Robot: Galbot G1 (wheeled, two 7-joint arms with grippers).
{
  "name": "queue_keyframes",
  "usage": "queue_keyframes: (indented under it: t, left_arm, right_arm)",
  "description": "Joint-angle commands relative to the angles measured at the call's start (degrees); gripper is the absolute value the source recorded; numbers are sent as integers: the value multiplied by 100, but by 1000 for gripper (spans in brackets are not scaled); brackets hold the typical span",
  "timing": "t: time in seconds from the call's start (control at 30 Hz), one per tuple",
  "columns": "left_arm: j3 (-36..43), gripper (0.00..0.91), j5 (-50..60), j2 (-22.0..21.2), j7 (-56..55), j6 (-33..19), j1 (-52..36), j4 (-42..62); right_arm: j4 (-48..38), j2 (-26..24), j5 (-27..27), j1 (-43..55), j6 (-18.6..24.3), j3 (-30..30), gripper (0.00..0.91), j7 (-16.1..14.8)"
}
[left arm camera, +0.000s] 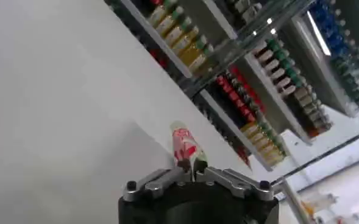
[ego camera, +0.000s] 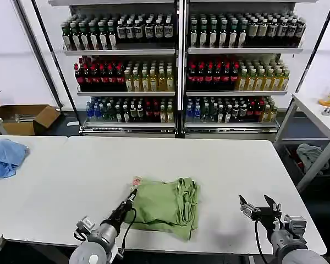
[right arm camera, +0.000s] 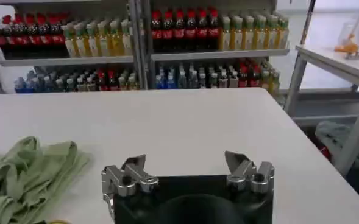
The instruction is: Fold and organize the clothes.
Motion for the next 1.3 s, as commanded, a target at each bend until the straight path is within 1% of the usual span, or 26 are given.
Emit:
queue_keyframes:
  t: [0.03,0.1,0.13,0.17,0.2,0.27,0.3,0.37,0.4,0.43,0.47,0.5,0.53,0.57,0.6,0.63,0.67,0.73,0.77,0.8,0.83,0.93,1.03,1.13,1.3]
  left_arm:
    - [-1453,20,-406,693,-192,131,-32,-685]
    - [-1864,30,-394,1034,-240,154,-17,-886]
    - [-2178,20,-383,1241,-277,209,-24,-989]
    - [-2363,20,-384,1281,-280,218,-33,-1051]
    - [-2656,20,-368,1593,-287,262,-51,-1103]
    - [-3045,20,-343,2021,-278,353,-72,-1217]
    - [-3138,20,-347,2108,-265,378,-73,-1276]
    - [-3210,20,-347,2387,-235,455,-123,-1483]
    - [-3168,20,-346,2432,-239,468,-131,-1549]
    - [-3045,20,-323,2485,-243,528,-204,-1698]
    - [-2716,30,-222,2491,-217,550,-228,-1868]
    - [-2543,20,26,2469,-160,542,-221,-1918]
    - [-2098,20,383,2353,-11,536,-160,-1964]
    - [-1648,20,1047,2221,195,505,-79,-1928]
    - [-1144,20,1184,2132,223,490,-48,-1849]
    - [-735,20,1450,1902,267,472,-32,-1756]
    - [-189,20,1820,1628,289,445,-101,-1462]
    - [541,20,2152,1283,306,420,-333,-1111]
    - [1001,20,2645,1052,314,367,-490,-705]
    - [1245,20,2847,916,306,367,-635,-548]
    - [1602,20,3113,651,275,386,-826,-157]
    - [2136,30,3524,225,185,430,-1243,241]
    - [2593,20,3523,-98,58,537,-1678,440]
    - [3008,30,3421,-230,22,586,-2007,611]
    - [3397,20,3411,-438,-40,573,-2309,1151]
  right_arm:
    - [-8,-84,84,23,10,27,907,-11]
    - [-39,-142,131,78,12,29,907,-14]
    - [-49,-156,151,109,14,27,907,-13]
    - [-59,-165,162,141,14,20,907,-14]
    - [-64,-170,182,171,14,10,907,-7]
    - [-80,-188,197,226,20,-18,907,-11]
    - [-85,-192,201,239,23,-25,907,-12]
    - [-104,-209,220,281,32,-45,907,-23]
    - [-110,-211,223,296,33,-51,907,-24]
    - [-118,-208,225,318,36,-61,907,-25]
    - [-122,-198,228,326,38,-68,907,-27]
    - [-120,-183,229,335,38,-75,907,-27]
    - [-114,-165,227,344,41,-90,907,-30]
    - [-103,-142,223,340,42,-108,907,-29]
    - [-104,-125,220,341,45,-114,907,-29]
    - [-99,-99,210,332,46,-134,907,-29]
    - [-97,-69,197,327,59,-157,907,-32]
    - [-103,-19,177,330,66,-180,907,-33]
    - [-105,14,152,331,76,-195,907,-37]
    - [-106,33,148,329,83,-197,907,-38]
    - [-93,64,139,326,85,-187,907,-37]
    - [-62,122,142,293,88,-123,907,-36]
    - [-24,127,150,218,95,-35,907,-46]
    - [11,124,175,173,98,57,907,-50]
    - [50,128,202,134,96,143,907,-53]
